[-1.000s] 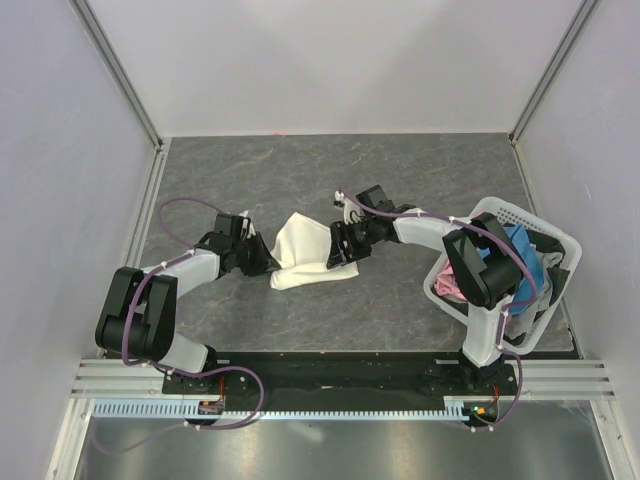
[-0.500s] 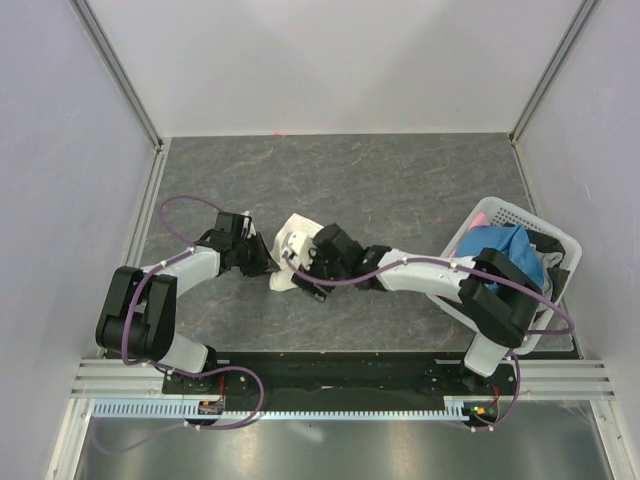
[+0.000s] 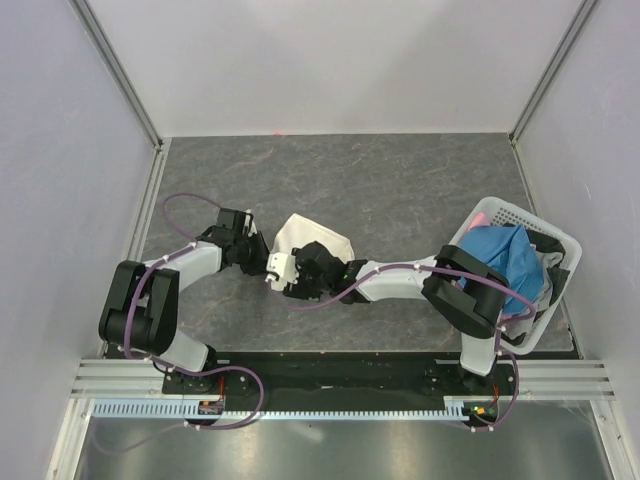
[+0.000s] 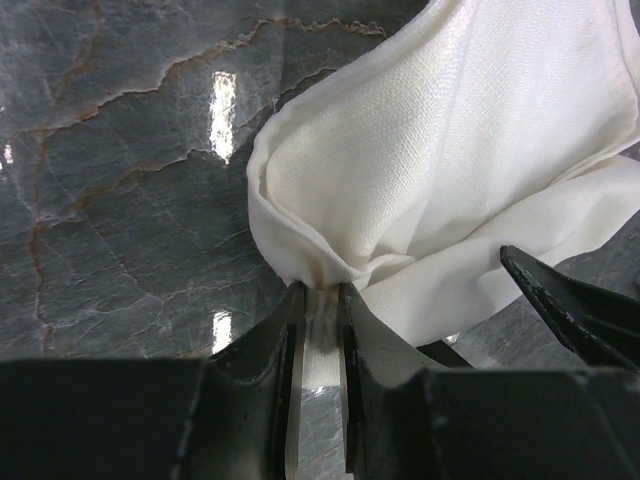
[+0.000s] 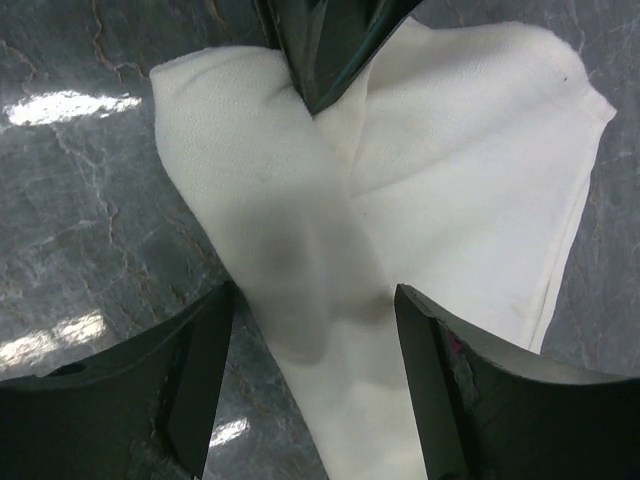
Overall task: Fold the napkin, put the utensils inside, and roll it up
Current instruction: Roll the napkin with the utensil
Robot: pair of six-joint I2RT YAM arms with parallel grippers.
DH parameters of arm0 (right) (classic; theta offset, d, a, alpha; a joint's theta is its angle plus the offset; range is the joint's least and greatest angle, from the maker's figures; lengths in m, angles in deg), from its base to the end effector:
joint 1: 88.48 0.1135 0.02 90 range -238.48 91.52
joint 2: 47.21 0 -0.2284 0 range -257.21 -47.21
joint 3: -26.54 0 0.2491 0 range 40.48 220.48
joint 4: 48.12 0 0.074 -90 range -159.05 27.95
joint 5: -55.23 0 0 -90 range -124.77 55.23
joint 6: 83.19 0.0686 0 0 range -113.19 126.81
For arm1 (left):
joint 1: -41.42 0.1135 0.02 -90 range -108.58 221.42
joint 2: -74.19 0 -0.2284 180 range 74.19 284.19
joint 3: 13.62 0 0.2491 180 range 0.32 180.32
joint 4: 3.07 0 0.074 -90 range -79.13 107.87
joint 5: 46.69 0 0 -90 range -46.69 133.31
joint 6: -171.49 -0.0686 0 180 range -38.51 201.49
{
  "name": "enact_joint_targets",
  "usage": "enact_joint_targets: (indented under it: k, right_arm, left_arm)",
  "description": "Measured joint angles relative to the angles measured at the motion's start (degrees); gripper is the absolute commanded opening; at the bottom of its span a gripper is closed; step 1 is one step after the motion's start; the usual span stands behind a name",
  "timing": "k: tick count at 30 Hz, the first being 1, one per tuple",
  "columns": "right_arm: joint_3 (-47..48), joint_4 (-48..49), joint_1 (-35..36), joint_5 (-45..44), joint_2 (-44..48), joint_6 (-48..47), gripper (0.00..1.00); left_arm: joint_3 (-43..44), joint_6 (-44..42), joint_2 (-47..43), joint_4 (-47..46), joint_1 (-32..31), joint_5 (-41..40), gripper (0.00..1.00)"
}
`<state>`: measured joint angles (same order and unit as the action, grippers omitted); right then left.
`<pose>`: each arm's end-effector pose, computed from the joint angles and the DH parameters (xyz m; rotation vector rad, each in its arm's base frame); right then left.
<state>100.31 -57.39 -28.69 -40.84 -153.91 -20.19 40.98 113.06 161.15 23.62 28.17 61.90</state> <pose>0.2076 0.3421 0.1013 -1.5460 1.7141 0.1713 0.2771 -0.0877 0.0890 -0.3069 2.6667 -0.6888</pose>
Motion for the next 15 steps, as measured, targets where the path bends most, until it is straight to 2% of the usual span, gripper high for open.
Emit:
enact_joint_targets:
  k: [2,5,6,7,8,9,11,15]
  right_arm:
    - [0.87,0.61,0.00,-0.11,-1.03,-0.98,0.71]
    - [2.64,0.74,0.00,-0.04,-2.58,-2.01,0.55]
    - [3.26,0.42,-0.04,0.28,-3.04,-2.25,0.43]
    - [4.00,-0.39,-0.04,0.74,-3.56,-2.38,0.38]
    - [4.81,-1.38,-0.04,1.46,-4.02,-2.40,0.35]
    - [5.49,-2.56,-0.04,2.01,-4.50,-2.29,0.31]
    - [6.54,-4.48,-0.13,2.75,-4.81,-2.12,0.27]
    - [8.37,-8.15,-0.92,4.92,-4.83,-0.85,0.20]
  left_arm:
    - [0.07,-0.17,0.07,0.02,0.00,0.00,0.24]
    - [0.11,-0.72,0.11,0.00,0.00,0.07,0.28]
    - [0.20,-0.96,0.15,-0.02,0.00,0.07,0.32]
    - [0.35,-1.22,0.31,-0.11,0.07,0.02,0.36]
    - [0.50,-1.44,0.42,-0.13,0.07,-0.09,0.47]
    - [0.72,-1.70,0.57,-0.13,0.07,-0.15,0.52]
    - [1.20,-2.32,0.74,0.11,0.04,-0.46,0.65]
    - [3.45,-2.64,0.98,1.73,0.04,-1.33,0.73]
